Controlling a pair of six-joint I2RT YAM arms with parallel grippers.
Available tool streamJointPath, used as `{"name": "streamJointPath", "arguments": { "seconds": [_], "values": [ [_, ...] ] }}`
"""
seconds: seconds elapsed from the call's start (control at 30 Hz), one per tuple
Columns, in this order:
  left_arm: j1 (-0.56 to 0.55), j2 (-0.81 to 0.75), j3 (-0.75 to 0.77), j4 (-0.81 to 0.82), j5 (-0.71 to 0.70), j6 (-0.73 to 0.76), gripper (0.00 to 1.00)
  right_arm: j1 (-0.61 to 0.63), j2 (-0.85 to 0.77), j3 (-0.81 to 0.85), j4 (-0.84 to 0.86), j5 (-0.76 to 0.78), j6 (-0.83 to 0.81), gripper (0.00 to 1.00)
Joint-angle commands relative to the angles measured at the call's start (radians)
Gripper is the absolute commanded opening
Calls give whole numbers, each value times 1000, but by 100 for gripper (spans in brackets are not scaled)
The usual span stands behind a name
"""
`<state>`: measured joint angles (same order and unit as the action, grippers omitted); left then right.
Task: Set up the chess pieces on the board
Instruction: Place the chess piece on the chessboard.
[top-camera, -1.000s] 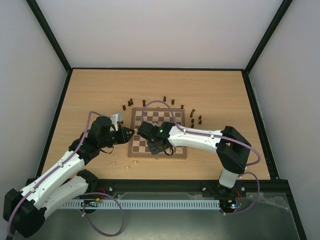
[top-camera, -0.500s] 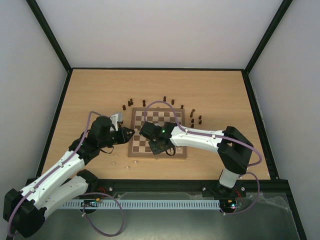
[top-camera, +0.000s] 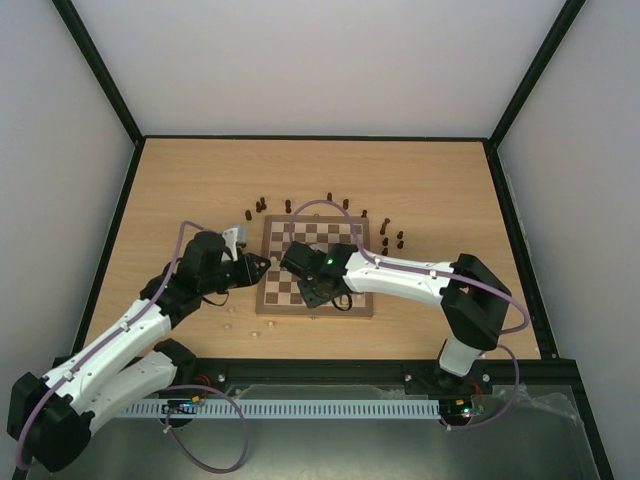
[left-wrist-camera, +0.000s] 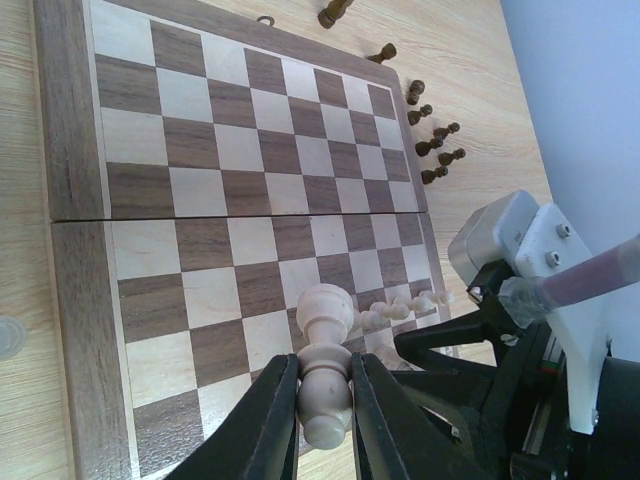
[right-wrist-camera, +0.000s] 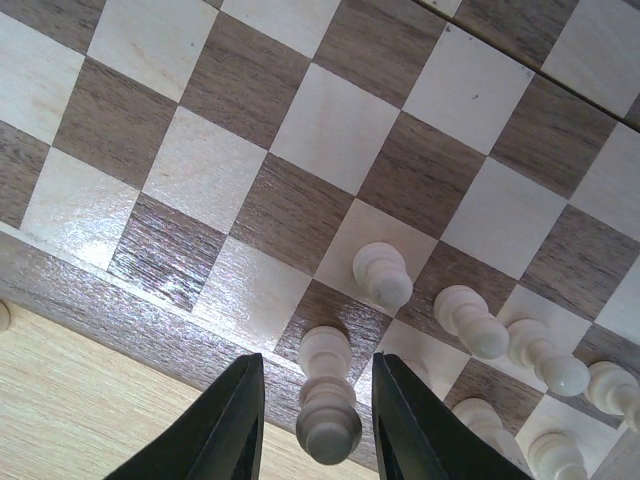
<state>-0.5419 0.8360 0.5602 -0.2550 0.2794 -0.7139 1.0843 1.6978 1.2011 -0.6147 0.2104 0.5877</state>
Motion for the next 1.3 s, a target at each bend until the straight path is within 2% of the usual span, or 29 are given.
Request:
{"name": "streamJointPath", "arguments": {
  "seconds": [0.0,0.3,0.7,0.97,1.27],
  "values": [
    [0,9,17,13,9,6,17,-9,-40,4,-50,18,-2,32],
    [-13,51,38,-6,0,18,17,-9,-138,6,-79,23,4,33],
    [-48,245,249,-249,-25,116,18,-11,-352,-66,-85,38,-9,33],
    [-176,442,408,-407,-136,118,19,-21,-524,-182,-48,29,-18,35],
    [-268,660,542,-554,-217,145,20,-40,-626,-254,-48,0,-52,35]
  ]
}}
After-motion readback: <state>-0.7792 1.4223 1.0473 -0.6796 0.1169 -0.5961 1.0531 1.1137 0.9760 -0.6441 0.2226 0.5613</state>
